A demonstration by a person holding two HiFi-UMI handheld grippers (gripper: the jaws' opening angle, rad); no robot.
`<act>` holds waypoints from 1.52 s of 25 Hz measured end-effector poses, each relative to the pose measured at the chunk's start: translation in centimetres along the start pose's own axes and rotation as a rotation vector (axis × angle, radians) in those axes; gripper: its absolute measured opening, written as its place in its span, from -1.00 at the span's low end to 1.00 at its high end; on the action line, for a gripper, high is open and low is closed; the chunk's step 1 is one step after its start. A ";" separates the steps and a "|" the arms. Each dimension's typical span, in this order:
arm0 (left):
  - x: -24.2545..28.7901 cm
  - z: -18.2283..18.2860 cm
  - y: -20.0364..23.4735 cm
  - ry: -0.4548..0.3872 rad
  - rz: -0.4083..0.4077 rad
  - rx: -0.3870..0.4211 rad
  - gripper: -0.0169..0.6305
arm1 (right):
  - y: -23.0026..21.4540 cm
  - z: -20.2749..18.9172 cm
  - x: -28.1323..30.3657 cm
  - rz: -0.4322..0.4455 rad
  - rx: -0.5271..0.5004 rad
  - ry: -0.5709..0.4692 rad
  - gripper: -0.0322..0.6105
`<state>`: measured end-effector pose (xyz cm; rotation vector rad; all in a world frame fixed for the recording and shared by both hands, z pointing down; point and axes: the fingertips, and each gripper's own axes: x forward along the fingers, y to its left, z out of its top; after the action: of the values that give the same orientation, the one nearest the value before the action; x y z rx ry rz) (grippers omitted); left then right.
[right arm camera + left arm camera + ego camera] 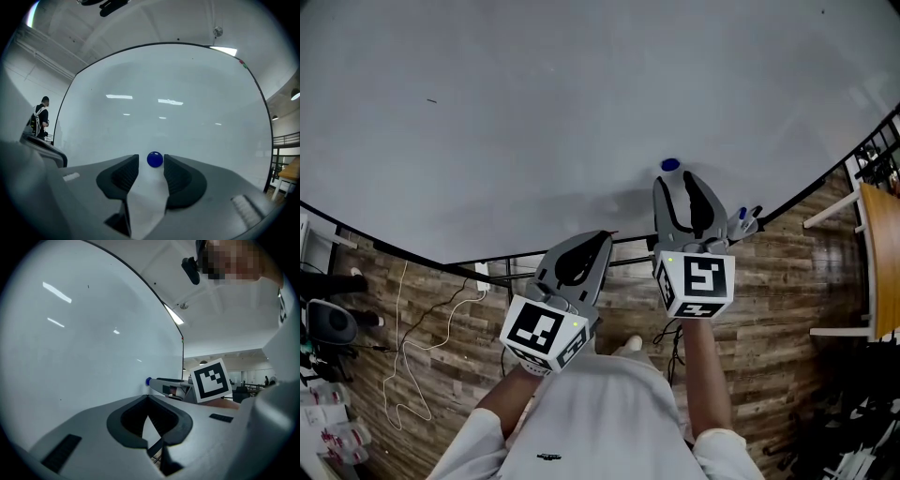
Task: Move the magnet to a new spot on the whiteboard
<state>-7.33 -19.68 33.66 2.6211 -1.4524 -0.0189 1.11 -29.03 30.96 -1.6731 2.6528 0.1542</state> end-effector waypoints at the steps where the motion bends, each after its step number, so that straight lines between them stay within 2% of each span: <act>1: 0.0 0.1 0.2 0.000 0.003 0.000 -0.93 | -0.1 -0.1 0.2 0.000 0.000 0.005 -0.39; 11: 0.3 0.4 2.2 -0.006 0.041 -0.006 -0.93 | -0.5 -0.6 2.0 -0.020 0.001 0.023 -0.39; 20: 0.4 -0.1 2.0 0.011 0.029 -0.009 -0.93 | -0.9 -0.7 2.2 -0.075 -0.012 0.022 -0.43; 21: 0.4 -0.3 1.9 0.014 0.028 -0.010 -0.93 | -0.9 -0.7 2.2 -0.076 -0.008 0.021 -0.48; 32: -0.1 -0.4 1.8 0.020 0.025 -0.004 -0.93 | -1.0 -0.7 2.2 -0.059 0.043 0.020 -0.49; 38: -0.8 -0.2 1.9 0.013 0.039 -0.003 -0.93 | -0.5 -0.4 1.7 -0.043 0.020 0.021 -0.50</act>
<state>-9.36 -20.01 34.09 2.5855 -1.4975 0.0004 0.80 -30.83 31.26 -1.7346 2.6213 0.1097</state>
